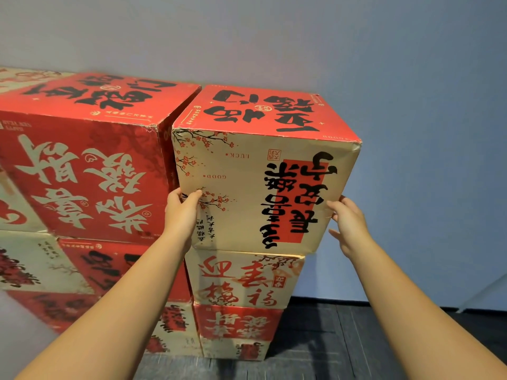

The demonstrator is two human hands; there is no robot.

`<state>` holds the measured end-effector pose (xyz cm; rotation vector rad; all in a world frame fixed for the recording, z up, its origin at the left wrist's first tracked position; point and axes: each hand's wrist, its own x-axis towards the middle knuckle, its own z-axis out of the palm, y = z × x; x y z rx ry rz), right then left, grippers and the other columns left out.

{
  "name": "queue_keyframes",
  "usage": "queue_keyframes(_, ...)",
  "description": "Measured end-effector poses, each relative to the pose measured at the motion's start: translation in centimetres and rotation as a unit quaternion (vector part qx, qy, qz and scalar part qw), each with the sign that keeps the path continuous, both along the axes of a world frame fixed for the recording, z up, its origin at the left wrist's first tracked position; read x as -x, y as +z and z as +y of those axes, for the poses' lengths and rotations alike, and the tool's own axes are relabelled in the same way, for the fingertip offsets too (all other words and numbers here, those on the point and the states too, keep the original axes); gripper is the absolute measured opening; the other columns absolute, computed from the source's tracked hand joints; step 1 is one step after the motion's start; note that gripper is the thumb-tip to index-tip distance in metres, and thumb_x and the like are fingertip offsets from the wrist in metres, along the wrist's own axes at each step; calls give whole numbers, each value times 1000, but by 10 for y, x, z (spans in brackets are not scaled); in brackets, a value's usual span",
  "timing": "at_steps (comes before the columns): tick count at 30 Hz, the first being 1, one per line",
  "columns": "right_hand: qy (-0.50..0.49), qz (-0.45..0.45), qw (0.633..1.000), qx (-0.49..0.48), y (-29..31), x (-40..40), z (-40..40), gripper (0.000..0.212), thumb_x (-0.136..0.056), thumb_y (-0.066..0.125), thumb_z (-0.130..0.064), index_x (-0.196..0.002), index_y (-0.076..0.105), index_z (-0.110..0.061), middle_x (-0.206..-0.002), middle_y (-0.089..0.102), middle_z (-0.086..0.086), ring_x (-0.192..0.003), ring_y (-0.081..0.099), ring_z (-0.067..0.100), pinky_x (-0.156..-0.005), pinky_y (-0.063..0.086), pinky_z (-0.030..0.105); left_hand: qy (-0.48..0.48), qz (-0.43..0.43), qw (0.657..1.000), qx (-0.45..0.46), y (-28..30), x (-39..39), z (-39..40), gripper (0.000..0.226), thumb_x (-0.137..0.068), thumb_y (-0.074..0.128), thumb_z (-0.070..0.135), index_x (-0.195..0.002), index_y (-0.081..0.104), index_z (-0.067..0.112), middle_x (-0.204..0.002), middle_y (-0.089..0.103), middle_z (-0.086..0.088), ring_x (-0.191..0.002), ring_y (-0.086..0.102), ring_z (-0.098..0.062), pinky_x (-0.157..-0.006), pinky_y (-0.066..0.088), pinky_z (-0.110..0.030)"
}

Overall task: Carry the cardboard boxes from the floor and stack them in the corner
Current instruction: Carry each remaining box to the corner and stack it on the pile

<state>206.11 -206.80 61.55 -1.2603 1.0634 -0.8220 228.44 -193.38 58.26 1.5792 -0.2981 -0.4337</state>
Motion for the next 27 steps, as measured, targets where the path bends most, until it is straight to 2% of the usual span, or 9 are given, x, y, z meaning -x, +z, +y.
queue_keyframes(6,7,-7,1000,5,-4,-1,4,34,-94,42,-9,-126,52,-12,-90,59,-9,-75,54,-1,-58,39,20,16,4,1000,1,4,-1,1,55,-83,56,32,-133,44,12,-131,52,-4,-120,50,-24,-103,41,-46)
queue_keyframes(11,14,-29,999,-2,-5,-1,6,32,-94,42,-7,-124,53,-10,-90,61,-8,-74,56,1,-58,42,21,30,10,999,-1,8,3,1,47,-90,54,25,-131,36,12,-129,50,-9,-117,50,-26,-101,42,-46)
queue_keyframes(21,23,-46,999,-9,-5,-6,7,35,-94,41,-4,-127,51,-9,-89,60,-7,-73,56,2,-58,45,20,38,5,999,-10,8,-6,2,50,-83,57,32,-128,41,15,-136,44,-11,-120,49,-27,-103,41,-47)
queue_keyframes(27,27,-40,999,-7,-6,-8,7,36,-94,42,-5,-129,50,-10,-90,60,-8,-73,56,1,-54,43,17,52,11,998,-14,6,-9,1,49,-86,56,31,-129,39,13,-138,42,-13,-121,47,-27,-105,39,-46)
